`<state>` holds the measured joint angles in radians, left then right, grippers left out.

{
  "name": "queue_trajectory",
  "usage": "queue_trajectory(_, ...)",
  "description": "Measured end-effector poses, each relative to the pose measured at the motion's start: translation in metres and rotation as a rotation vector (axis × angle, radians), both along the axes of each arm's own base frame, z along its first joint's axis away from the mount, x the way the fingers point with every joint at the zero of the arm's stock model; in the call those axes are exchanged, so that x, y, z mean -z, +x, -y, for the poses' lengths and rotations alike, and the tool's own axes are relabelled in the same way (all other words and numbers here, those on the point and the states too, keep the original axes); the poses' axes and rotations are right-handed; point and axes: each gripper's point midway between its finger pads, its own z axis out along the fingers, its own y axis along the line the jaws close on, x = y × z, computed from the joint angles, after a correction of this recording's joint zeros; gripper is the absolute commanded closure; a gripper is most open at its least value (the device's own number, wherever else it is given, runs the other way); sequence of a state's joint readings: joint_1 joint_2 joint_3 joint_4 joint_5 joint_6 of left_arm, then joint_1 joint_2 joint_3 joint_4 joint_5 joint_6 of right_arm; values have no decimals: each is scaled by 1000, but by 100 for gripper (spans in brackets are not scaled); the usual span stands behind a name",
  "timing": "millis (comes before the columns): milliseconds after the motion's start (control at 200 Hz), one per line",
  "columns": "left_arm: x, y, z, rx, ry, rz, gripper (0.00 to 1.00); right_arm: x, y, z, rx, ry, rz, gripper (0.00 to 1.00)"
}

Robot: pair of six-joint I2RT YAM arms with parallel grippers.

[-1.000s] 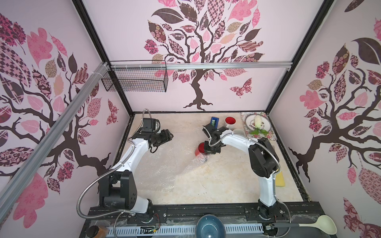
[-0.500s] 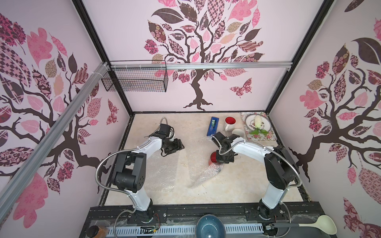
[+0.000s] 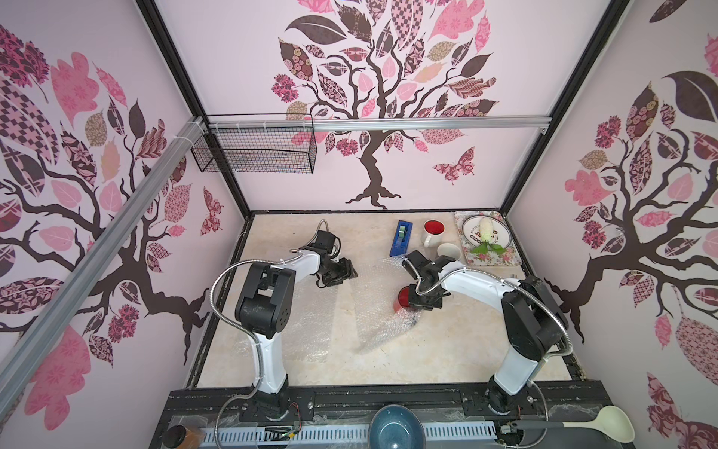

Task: Wrap mugs in bubble wrap
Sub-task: Wrap the mug in bubble wrap.

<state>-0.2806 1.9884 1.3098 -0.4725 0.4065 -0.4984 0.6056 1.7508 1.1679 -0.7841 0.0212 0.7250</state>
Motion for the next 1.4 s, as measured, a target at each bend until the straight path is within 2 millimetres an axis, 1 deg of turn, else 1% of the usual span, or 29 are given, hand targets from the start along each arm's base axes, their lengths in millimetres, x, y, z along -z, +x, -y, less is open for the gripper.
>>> queue_trajectory(110,0,13,6,-4,-6,15,40,1,-1,0,1,4,-3,84)
queue_trajectory(200,1,20,10,-1,-8,20,49,1,-1,-1,0,6,-6,84)
queue_trajectory(250,2,22,11,-6,-13,16,57,1,-2,-1,0,6,-7,84)
queue_trajectory(340,5,23,14,5,-20,18,79,2,-2,-1,0,8,-9,83)
queue_trajectory(405,5,21,18,7,-38,11,90,2,-3,-1,-1,9,-12,83)
queue_trajectory(465,3,21,23,7,-68,18,97,3,-3,-1,-1,10,-13,83)
queue_trajectory(505,1,20,26,11,-82,27,99,3,-3,-1,-1,10,-13,82)
queue_trajectory(580,-9,15,27,6,-113,47,100,3,-4,-1,-1,10,-15,82)
queue_trajectory(640,-27,10,28,0,-145,82,100,4,-5,-1,-1,9,-17,81)
queue_trajectory(710,-58,5,30,-1,-193,148,100,4,-5,0,-1,9,-19,80)
queue_trajectory(725,-68,3,30,0,-208,171,100,4,-5,0,-1,10,-19,80)
queue_trajectory(800,-104,-4,32,8,-261,257,100,4,-5,-1,-1,11,-20,80)
queue_trajectory(865,-124,-15,33,25,-294,308,100,4,-4,-2,-2,20,-18,80)
queue_trajectory(935,-132,-26,35,40,-312,329,100,4,-4,-3,-2,22,-18,80)
queue_trajectory(1050,-127,-38,33,35,-324,320,100,4,-5,-4,-3,30,-22,79)
queue_trajectory(1115,-127,-46,34,44,-330,319,100,4,-5,-5,-3,36,-23,78)
queue_trajectory(1185,-133,-57,44,83,-341,331,100,4,-5,-6,-4,42,-26,77)
queue_trajectory(1310,-154,-84,71,193,-377,378,100,3,-5,-9,-5,53,-30,74)
queue_trajectory(1400,-158,-104,87,261,-395,383,100,2,-5,-11,-7,63,-32,72)
